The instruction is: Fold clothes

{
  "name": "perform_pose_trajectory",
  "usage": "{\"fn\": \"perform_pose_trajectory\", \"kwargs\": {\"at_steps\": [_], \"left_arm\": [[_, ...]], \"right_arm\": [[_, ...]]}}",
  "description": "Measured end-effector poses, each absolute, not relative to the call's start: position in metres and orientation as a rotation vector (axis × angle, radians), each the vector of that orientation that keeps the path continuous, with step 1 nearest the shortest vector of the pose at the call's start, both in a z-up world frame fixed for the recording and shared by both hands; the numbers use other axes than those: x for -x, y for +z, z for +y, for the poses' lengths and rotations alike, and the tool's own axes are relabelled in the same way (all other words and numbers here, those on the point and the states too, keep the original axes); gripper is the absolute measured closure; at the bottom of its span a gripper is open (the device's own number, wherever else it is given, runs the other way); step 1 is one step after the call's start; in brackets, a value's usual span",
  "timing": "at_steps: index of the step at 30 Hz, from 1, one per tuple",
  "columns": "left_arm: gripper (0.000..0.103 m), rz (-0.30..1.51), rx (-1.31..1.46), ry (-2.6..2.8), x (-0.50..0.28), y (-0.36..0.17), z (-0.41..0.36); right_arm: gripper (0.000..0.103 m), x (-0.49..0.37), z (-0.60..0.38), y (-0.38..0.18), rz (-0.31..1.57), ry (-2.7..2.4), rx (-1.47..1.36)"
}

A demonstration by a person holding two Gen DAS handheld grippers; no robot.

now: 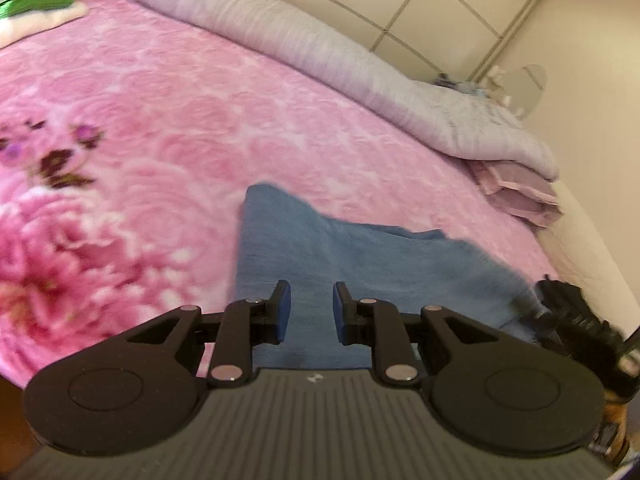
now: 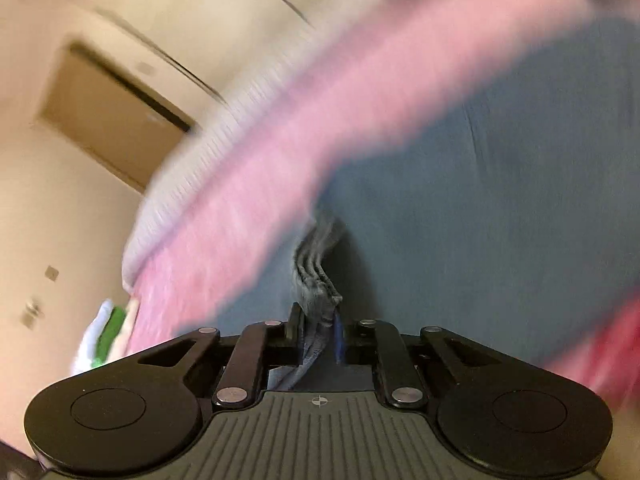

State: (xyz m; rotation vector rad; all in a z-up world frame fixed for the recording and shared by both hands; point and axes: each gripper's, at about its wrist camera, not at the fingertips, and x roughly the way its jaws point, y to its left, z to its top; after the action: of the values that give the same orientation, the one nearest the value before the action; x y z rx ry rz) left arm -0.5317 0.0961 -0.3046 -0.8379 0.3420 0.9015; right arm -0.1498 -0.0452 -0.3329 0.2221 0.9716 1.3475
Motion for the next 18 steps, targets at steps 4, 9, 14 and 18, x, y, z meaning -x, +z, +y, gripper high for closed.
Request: {"fn": "perform_pose_trajectory", "kwargs": {"at_steps": [4,9,14,18], "left_arm": [[0.086,0.364,0.833,0.807,0.496,-0.308,0.097],[0.086,0.459,0.846,0.727,0.445,-0.329,0.100],[0.086,0.518,0.808,0.703,0.415,-0.333,0.097],[0.086,0.525,0.804,0.711,0.407,-0.333,0.097]], "right_arm": [[0.091,0.101,-0.083,-0.301,0.756,1.259,-0.226],[0.091,0.017,-0.129,-0.329,0.800,0.976,-0.210],[0.091,-0.029,-0.149,-0.359,0.956,0.924,-0.339],[0.091,-0.020,-0.144,-0.331,0.829,1.020,-0.342]]}}
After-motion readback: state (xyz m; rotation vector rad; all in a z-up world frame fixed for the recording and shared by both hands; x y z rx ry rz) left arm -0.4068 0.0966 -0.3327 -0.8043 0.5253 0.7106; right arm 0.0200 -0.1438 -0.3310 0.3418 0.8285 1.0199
